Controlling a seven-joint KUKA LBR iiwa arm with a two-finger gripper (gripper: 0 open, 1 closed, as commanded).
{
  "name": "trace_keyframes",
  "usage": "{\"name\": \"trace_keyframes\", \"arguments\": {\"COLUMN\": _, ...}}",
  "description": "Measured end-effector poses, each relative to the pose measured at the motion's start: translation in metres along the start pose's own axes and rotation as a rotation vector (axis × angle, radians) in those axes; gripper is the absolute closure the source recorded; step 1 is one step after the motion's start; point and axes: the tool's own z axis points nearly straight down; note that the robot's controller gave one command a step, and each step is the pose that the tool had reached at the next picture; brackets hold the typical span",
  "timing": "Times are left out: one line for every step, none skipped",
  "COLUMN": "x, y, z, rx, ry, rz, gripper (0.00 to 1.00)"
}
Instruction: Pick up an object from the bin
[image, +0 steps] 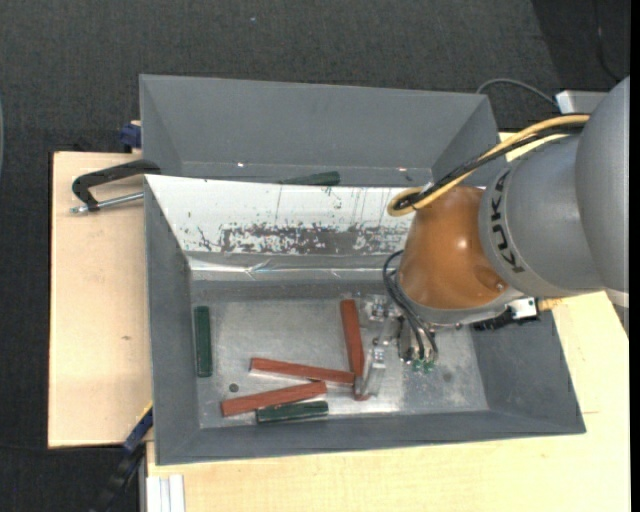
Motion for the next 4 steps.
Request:
{"name": "trace_keyframes", "arguments": {"x": 0.017, "y": 0.027, "z": 0.001, "rx": 0.001, "ry": 0.010, "rz": -0.041, "gripper": 0.00}}
{"name": "trace_keyframes", "arguments": {"x": 0.037, "y": 0.075, "z": -0.001, "rx": -0.002, "ry": 0.006, "rz": -0.177, "gripper": 1.00}}
{"name": "trace_keyframes", "arguments": {"x": 0.036, "y": 0.075, "z": -0.001, "rx": -0.002, "ry": 0.006, "rz": -0.177, "gripper": 1.00}}
{"name": "trace_keyframes", "arguments": {"x": 0.016, "y": 0.082, "z": -0.185, "rx": -0.004, "ry": -0.009, "rz": -0.153, "gripper": 1.00}}
